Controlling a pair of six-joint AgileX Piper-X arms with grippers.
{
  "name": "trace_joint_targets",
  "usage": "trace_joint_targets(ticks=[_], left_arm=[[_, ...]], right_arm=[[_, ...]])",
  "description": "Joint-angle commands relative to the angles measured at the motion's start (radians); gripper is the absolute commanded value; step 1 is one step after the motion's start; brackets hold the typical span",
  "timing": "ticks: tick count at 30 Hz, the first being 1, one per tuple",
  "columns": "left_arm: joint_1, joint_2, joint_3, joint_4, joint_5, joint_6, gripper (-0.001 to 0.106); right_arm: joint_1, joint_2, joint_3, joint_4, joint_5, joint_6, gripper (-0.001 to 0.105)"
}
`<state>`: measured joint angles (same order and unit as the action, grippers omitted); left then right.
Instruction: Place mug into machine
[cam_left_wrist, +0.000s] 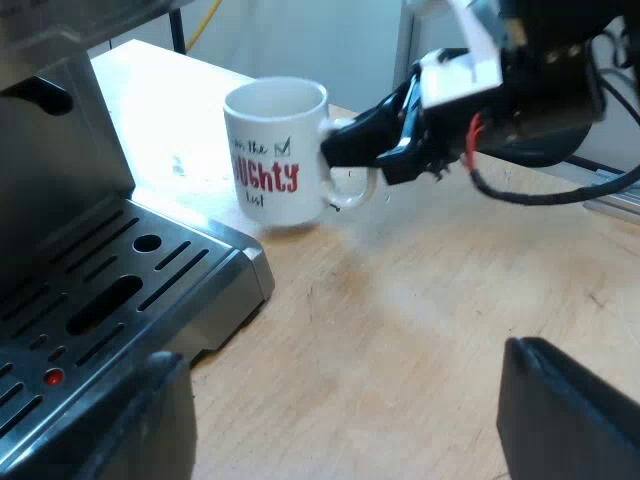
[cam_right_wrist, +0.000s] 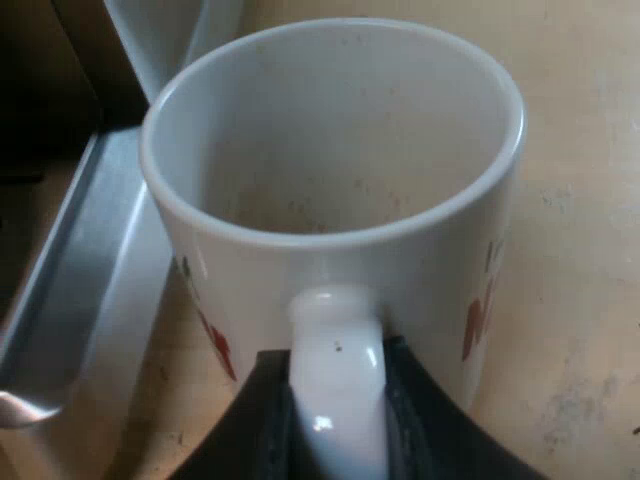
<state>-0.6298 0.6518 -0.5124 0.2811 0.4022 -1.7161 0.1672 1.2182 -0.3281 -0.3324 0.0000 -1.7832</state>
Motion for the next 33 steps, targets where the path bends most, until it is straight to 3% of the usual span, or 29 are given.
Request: trace_joint_targets(ticks=[1,7,10,14,18,21,26,33], left_arm=[[-0.004,-0.03,-0.005,-0.011,-0.002,-0.016,0.065],[-0.004,-0.107,-0.005,-0.011,-0.01,-0.057,0.065],[-0.004,-0.172,-0.005,0.0,-0.058,-0.057,0.065],[-0.004,-0.235,-0.005,0.04,-0.074,-0.057,0.065],[-0.004,-0.311,-0.005,0.15,-0.08,-0.057,0.065],[-0.004,-0.373,-0.005,0.228,-0.124,-0.057,0.065],[-0.004,-0.447,-0.005,0.298,-0.141,-0.057,0.065],[-0.004,-0.496,-0.005,0.406,-0.176,-0.06,0.065]], right_arm=[[0.002,-0.111,-0.013,0.042,0.0,-0.024,0.0],[0.002,-0.286,-0.013,0.174,0.0,-0.038,0.0],[0.002,-0.399,-0.013,0.283,0.0,-0.05,0.0],[0.002,-0.522,-0.013,0.38,-0.01,-0.056,0.0],[0.002,-0.653,-0.03,0.528,-0.082,-0.101,0.0],[0.002,-0.731,-0.06,0.642,-0.096,-0.141,0.0],[0.002,-0.813,-0.106,0.772,-0.149,-0.168,0.0],[0.006,-0.864,-0.125,0.846,-0.314,-0.174,0.0]])
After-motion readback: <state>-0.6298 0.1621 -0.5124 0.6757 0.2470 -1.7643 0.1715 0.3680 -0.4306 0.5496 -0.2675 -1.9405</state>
